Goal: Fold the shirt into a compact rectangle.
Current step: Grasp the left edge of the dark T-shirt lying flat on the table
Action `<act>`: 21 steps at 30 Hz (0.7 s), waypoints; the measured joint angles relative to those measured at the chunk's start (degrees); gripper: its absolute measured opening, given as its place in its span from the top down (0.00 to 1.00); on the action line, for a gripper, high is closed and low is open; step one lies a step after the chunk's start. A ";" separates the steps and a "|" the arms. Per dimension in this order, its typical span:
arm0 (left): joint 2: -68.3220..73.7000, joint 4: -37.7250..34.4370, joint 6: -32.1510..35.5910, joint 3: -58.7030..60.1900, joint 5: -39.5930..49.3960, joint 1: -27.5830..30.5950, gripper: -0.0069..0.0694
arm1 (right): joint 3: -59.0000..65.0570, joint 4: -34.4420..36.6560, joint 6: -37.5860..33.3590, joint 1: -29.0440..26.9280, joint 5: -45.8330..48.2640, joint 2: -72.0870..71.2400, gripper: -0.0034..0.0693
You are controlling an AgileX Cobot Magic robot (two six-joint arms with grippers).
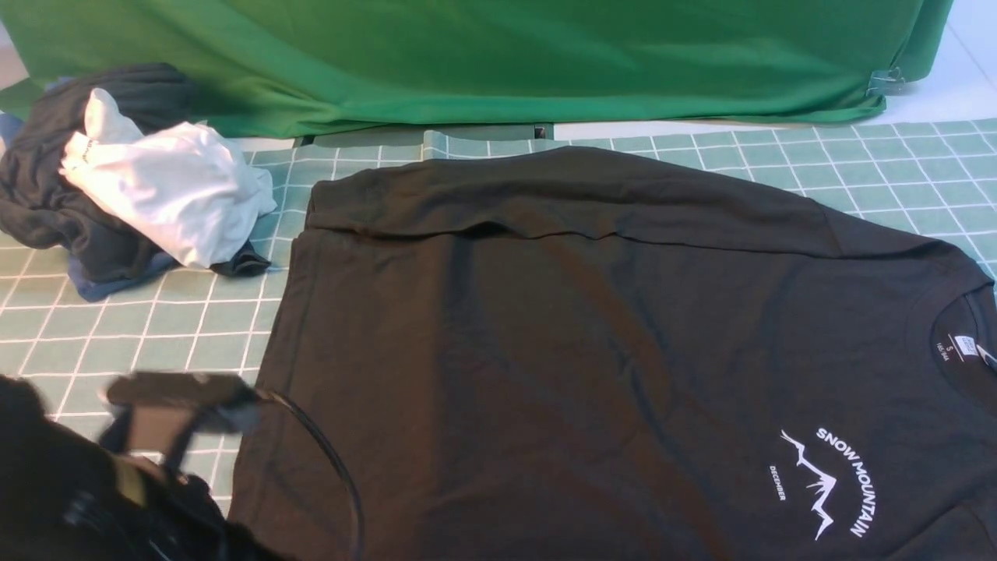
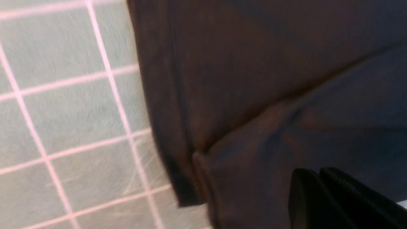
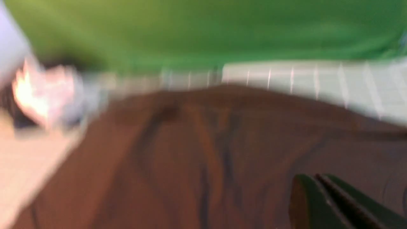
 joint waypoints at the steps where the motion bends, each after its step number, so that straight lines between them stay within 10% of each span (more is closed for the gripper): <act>1: 0.19 0.44 -0.41 0.08 0.00 -0.33 0.91 | -0.20 0.00 -0.28 -0.01 0.00 0.44 0.93; 8: 4.63 4.34 5.74 0.11 -3.98 -4.69 0.85 | -1.52 0.00 -3.04 -0.01 4.11 6.81 0.93; 21: 11.54 3.94 17.22 0.11 -10.51 -4.75 0.19 | -1.60 0.00 -3.42 -0.01 3.63 6.81 0.93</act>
